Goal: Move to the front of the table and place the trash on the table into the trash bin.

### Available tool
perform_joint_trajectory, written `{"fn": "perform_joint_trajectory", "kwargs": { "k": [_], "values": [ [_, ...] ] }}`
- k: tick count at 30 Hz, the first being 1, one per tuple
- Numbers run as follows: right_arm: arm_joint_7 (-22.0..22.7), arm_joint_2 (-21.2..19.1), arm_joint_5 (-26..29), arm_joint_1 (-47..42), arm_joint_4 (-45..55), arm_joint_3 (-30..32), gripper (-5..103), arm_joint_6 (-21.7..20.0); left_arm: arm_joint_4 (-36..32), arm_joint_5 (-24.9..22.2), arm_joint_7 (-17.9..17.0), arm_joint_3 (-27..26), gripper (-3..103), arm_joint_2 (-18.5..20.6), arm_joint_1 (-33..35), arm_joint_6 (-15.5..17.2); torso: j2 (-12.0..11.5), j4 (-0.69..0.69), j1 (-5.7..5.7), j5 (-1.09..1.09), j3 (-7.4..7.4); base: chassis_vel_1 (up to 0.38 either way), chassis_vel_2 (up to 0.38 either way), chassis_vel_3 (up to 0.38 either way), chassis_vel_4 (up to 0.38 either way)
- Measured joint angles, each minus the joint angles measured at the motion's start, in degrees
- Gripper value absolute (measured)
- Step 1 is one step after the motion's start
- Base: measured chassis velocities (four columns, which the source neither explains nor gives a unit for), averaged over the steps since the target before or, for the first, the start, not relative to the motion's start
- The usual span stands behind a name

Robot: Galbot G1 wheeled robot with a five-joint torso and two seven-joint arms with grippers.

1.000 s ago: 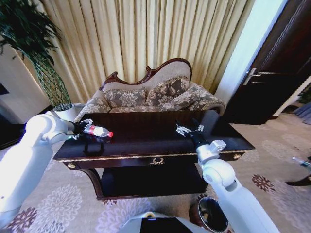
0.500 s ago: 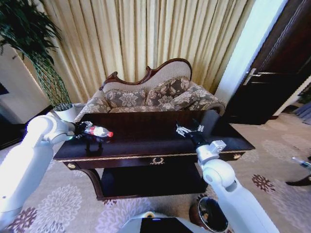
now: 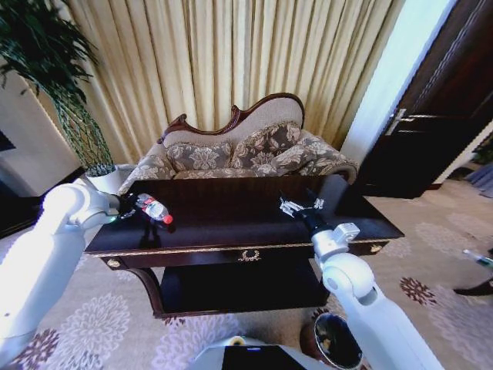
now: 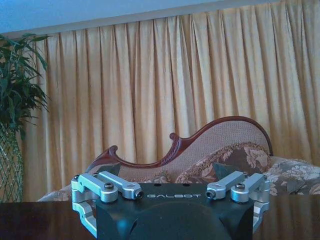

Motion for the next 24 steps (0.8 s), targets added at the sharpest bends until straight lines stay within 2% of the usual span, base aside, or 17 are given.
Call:
{"fn": "perform_joint_trajectory", "kwargs": {
  "k": [1,2,4,5,8,9,11,12,14,15,17,18,19,22,24],
  "values": [
    [-0.1,0.1,-0.1,0.0,-0.1,-0.1,100,0.0,-0.3,0.0,0.0,0.0,41,0.0,0.1,0.0,0.0,0.01,0.0,0.0,0.0,0.0,0.0,0.0,0.0],
    [-0.1,0.1,-0.1,0.0,-0.1,-0.1,100,0.0,-0.3,0.0,0.0,0.0,41,0.0,0.1,0.0,0.0,0.01,0.0,0.0,0.0,0.0,0.0,0.0,0.0],
    [-0.2,0.1,-0.1,0.0,-0.5,-0.2,100,0.0,-0.7,0.3,0.1,-0.1,51,0.0,0.2,0.3,0.0,0.0,0.0,0.01,0.0,0.0,0.0,0.0,0.0],
    [-0.2,0.1,-0.1,0.0,-0.5,-0.2,100,0.0,-0.7,0.3,0.1,-0.1,51,0.0,0.2,0.3,0.0,0.0,0.0,0.01,0.0,0.0,0.0,0.0,0.0],
    [-0.5,0.2,-0.4,0.1,-1.0,-0.6,100,0.1,-0.2,1.9,2.4,0.6,68,0.2,-0.2,1.9,0.0,0.02,0.0,0.01,0.0,0.0,0.0,0.0,0.0],
    [-0.5,0.2,-0.4,0.1,-1.0,-0.6,100,0.1,-0.2,1.9,2.4,0.6,68,0.2,-0.2,1.9,0.0,0.02,0.0,0.01,0.0,0.0,0.0,0.0,0.0],
    [-0.5,0.1,-0.5,0.3,-1.4,-0.9,100,0.1,0.9,2.0,4.4,2.0,79,0.7,-1.8,3.8,0.0,0.01,0.0,0.01,0.0,0.0,0.0,0.0,0.0],
    [-0.5,0.1,-0.5,0.3,-1.4,-0.9,100,0.1,0.9,2.0,4.4,2.0,79,0.7,-1.8,3.8,0.0,0.01,0.0,0.01,0.0,0.0,0.0,0.0,0.0],
    [-0.6,-0.1,-0.5,0.5,-1.7,-1.3,100,0.1,2.4,2.0,6.3,4.7,89,1.2,-4.9,5.7,0.0,0.0,0.0,0.01,0.0,0.0,0.0,0.0,0.0],
    [-0.6,-0.1,-0.5,0.5,-1.7,-1.3,100,0.1,2.4,2.0,6.3,4.7,89,1.2,-4.9,5.7,0.0,0.0,0.0,0.01,0.0,0.0,0.0,0.0,0.0],
    [-0.6,-0.3,-0.6,0.4,-1.8,-1.5,100,0.1,2.9,1.9,8.5,5.9,98,1.8,-6.1,7.6,0.0,-0.02,0.0,0.02,0.0,0.0,0.0,0.0,0.0],
    [-0.6,-0.3,-0.7,0.3,-1.8,-1.4,100,0.1,2.9,1.7,10.5,6.1,100,2.2,-6.3,9.3,0.0,-0.01,0.0,0.02,0.0,0.0,0.0,0.0,0.0],
    [-0.6,-0.3,-0.7,0.3,-1.8,-1.4,100,0.1,2.9,1.7,10.5,6.1,100,2.2,-6.3,9.3,0.0,-0.01,0.0,0.02,0.0,0.0,0.0,0.0,0.0],
    [-0.6,-0.5,-0.8,0.1,-2.0,-1.0,100,0.2,3.0,0.8,14.0,6.3,100,3.1,-6.5,12.4,0.0,0.02,0.0,0.01,0.0,0.0,0.0,0.0,0.0],
    [-0.6,-0.6,-0.8,0.1,-2.2,-0.9,100,0.2,3.5,0.0,14.2,7.0,100,3.2,-7.4,12.9,0.0,0.02,0.0,0.01,0.0,0.0,0.0,0.0,0.0]
  ]
}}
